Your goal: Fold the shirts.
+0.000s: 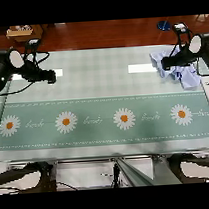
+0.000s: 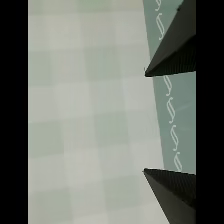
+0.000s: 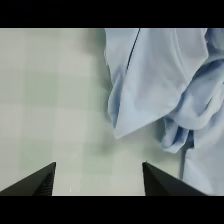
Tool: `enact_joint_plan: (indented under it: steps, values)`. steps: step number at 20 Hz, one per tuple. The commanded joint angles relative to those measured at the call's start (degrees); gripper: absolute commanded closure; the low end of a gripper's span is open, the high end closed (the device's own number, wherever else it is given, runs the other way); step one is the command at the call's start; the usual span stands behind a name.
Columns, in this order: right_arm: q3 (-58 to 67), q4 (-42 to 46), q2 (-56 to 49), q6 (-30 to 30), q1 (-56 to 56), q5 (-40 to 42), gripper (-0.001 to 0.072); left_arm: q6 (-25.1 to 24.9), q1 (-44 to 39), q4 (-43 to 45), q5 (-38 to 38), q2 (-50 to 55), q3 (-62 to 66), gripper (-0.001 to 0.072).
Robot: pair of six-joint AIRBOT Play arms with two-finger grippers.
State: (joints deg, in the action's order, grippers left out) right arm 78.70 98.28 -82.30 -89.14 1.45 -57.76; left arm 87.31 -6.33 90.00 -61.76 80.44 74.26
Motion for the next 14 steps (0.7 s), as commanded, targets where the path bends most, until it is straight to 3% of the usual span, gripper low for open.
enact_joint_plan:
  steps: [1,4,6,9,14]
  values:
    - [0.0,1.7,0.2,0.5,0.0,13.4,0.0113,0.0,0.0,0.0,4.3,0.4,0.0,0.0006]
    - [0.0,6.8,1.5,-0.7,-0.1,22.4,0.0114,0.0,0.0,0.0,5.7,0.8,0.0,0.0006]
    - [0.0,12.9,1.0,-9.4,-1.7,29.3,0.0114,0.0,0.2,0.0,5.9,0.8,0.0,0.0006]
    - [0.0,14.2,-2.5,-20.7,-7.8,29.9,0.0114,0.0,0.3,0.0,5.9,0.8,0.0,0.0006]
    - [0.0,6.1,-9.2,-21.1,-15.5,29.2,0.0113,0.0,0.3,0.0,5.9,0.8,0.0,0.0006]
